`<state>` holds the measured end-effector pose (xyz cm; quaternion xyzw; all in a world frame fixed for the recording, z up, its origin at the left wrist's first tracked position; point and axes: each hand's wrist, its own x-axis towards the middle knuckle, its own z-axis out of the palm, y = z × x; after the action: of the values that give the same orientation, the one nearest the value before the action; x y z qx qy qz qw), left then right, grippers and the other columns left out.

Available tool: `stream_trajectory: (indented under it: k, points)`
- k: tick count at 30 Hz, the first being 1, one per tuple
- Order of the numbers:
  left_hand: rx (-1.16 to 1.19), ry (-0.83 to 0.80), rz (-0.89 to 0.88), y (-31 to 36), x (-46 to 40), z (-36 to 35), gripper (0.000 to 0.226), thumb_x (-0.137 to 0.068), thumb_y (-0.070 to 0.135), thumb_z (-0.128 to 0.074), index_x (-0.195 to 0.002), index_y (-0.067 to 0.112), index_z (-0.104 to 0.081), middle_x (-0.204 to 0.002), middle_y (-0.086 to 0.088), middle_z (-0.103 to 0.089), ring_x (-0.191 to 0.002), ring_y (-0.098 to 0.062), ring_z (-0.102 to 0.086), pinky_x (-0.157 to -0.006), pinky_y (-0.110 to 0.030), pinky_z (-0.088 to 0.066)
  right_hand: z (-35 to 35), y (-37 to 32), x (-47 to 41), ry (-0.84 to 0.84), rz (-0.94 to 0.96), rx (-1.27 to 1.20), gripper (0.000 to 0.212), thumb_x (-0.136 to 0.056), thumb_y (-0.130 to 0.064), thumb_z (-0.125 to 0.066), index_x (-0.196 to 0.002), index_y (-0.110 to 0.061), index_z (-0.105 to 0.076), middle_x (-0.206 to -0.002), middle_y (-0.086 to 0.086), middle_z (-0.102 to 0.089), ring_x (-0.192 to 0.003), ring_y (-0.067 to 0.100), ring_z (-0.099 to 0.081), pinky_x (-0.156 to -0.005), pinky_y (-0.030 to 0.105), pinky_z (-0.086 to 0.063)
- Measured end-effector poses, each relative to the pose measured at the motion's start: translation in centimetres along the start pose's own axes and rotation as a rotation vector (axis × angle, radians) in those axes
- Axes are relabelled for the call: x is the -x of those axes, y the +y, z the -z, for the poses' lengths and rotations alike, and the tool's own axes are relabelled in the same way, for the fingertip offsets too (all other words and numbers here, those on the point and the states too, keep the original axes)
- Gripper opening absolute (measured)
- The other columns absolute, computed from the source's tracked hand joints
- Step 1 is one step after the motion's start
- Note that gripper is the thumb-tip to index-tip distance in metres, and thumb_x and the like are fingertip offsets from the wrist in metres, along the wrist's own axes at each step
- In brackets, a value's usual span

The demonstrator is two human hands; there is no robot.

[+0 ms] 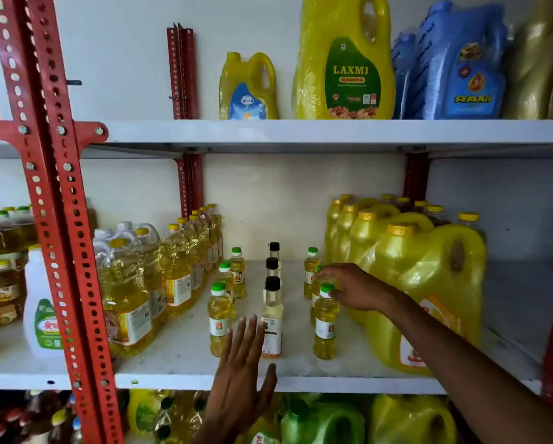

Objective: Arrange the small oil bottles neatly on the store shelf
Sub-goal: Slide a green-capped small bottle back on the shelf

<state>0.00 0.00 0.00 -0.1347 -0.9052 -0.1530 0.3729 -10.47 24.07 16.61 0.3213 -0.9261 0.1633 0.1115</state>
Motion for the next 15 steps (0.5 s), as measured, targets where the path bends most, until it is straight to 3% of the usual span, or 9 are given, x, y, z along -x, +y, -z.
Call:
stream_trajectory:
  k: [4, 7, 15]
  points:
    - [-0.076, -0.208, 0.085, -2.1, 3.1, -3.0, 0.074, -0.097, 0.059, -0.026, -0.150, 0.007, -0.030, -0.157, -0.013, -0.029, -0.146, -0.026, -0.018, -0.115, -0.040, -0.012, 0.2, 0.1, -0.3, -0.095, -0.036, -0.020, 0.042, -0.084, -0.003, -0.062, -0.124, -0.014, -0.063, -0.133, 0.008, -0.062, -0.117, 0.023, -0.060, -0.100, 0.032, -0.048]
    - [-0.084, -0.220, 0.079, -2.8, 3.9, -3.6, 0.073, -0.098, 0.059, -0.024, -0.145, 0.004, -0.040, -0.151, -0.013, -0.036, -0.141, -0.026, -0.028, -0.113, -0.038, -0.016, 0.1, 0.5, -0.6, -0.086, -0.034, -0.059, 0.037, -0.082, -0.005, -0.066, -0.118, -0.014, -0.067, -0.127, 0.008, -0.067, -0.109, 0.021, -0.064, -0.096, 0.036, -0.051]
    - [-0.100, -0.201, 0.080, -3.1, 4.2, -4.0, 0.072, -0.089, 0.052, -0.049, -0.144, 0.007, -0.042, -0.151, -0.011, -0.038, -0.141, -0.025, -0.030, -0.113, -0.038, -0.018, -0.1, 0.7, -0.4, -0.039, -0.082, -0.092, 0.034, -0.080, -0.013, -0.073, -0.114, -0.014, -0.070, -0.118, 0.012, -0.070, -0.106, 0.022, -0.065, -0.092, 0.030, -0.050]
